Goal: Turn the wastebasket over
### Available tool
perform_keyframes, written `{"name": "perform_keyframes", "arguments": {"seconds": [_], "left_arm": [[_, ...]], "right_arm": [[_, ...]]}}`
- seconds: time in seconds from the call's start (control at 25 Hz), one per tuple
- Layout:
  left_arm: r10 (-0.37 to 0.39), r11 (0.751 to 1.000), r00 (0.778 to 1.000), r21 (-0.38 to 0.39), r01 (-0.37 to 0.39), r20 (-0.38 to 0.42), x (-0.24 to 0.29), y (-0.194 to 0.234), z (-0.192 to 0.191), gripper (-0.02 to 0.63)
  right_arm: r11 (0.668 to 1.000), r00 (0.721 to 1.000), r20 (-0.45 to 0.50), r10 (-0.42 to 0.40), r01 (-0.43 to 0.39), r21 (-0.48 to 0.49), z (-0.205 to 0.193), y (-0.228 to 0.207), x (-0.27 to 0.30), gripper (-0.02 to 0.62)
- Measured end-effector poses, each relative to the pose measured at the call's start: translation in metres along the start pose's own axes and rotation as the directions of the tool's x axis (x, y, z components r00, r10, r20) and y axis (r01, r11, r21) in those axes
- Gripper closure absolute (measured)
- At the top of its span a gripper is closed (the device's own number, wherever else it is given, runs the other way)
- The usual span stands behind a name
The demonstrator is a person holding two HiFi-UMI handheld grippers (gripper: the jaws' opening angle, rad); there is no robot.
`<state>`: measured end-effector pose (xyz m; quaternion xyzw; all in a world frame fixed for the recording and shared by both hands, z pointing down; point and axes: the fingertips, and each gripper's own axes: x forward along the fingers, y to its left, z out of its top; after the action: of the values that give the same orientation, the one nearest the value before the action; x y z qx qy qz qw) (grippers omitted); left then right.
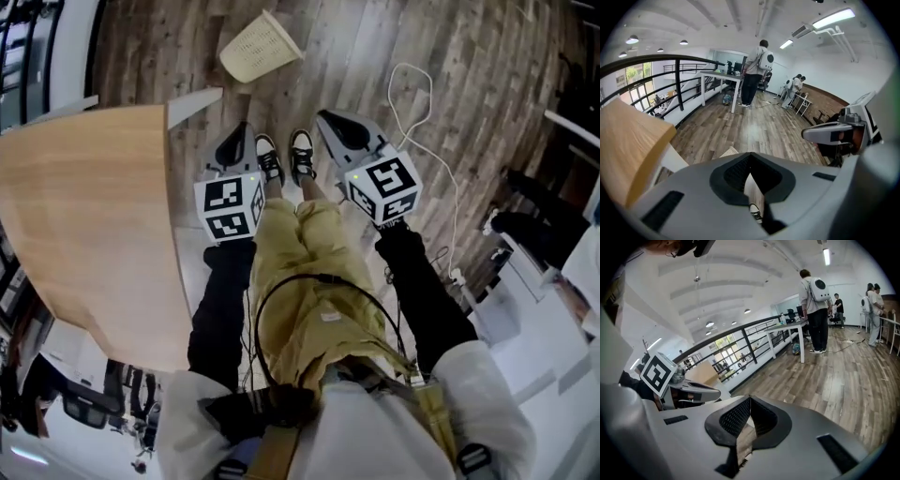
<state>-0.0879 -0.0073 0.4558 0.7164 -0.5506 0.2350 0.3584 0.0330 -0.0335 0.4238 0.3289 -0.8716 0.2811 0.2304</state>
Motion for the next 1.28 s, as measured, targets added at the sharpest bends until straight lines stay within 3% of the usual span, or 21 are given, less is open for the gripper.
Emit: {"name": "perform_keyframes", "arguments": {"seconds": [0.28,0.52,0.84,1.08,1.28], "left_arm": [[0.003,0.999,0.995,-0.044,-0.008,-0.099,0.087,0.037,-0.095,0.604],[-0.057,0.998,0.982,0.005,0.059,-0.178,0.136,0.045,-0.149,0.604],[-0.086,0.995,0.979,0.034,0.094,-0.184,0.215,0.059,-0.164,0.604],[-0.031,0.999,0.983,-0.033,0.026,-0.179,0.278,0.086,-0.174,0.604],[-0.009,0.998,0.980,-0.057,-0.003,-0.199,0.319,0.104,-0.187,0.604]], "right_arm": [[1.000,0.993,-0.111,0.026,-0.025,0.008,-0.098,-0.050,0.097,0.574],[0.998,0.980,-0.194,0.035,-0.043,-0.036,-0.155,-0.084,0.160,0.574],[0.995,0.960,-0.279,0.022,-0.049,-0.090,-0.204,-0.132,0.233,0.574],[0.989,0.951,-0.309,-0.008,-0.037,-0.140,-0.229,-0.170,0.298,0.574],[0.983,0.951,-0.299,-0.077,0.023,-0.180,-0.235,-0.203,0.343,0.574]]}}
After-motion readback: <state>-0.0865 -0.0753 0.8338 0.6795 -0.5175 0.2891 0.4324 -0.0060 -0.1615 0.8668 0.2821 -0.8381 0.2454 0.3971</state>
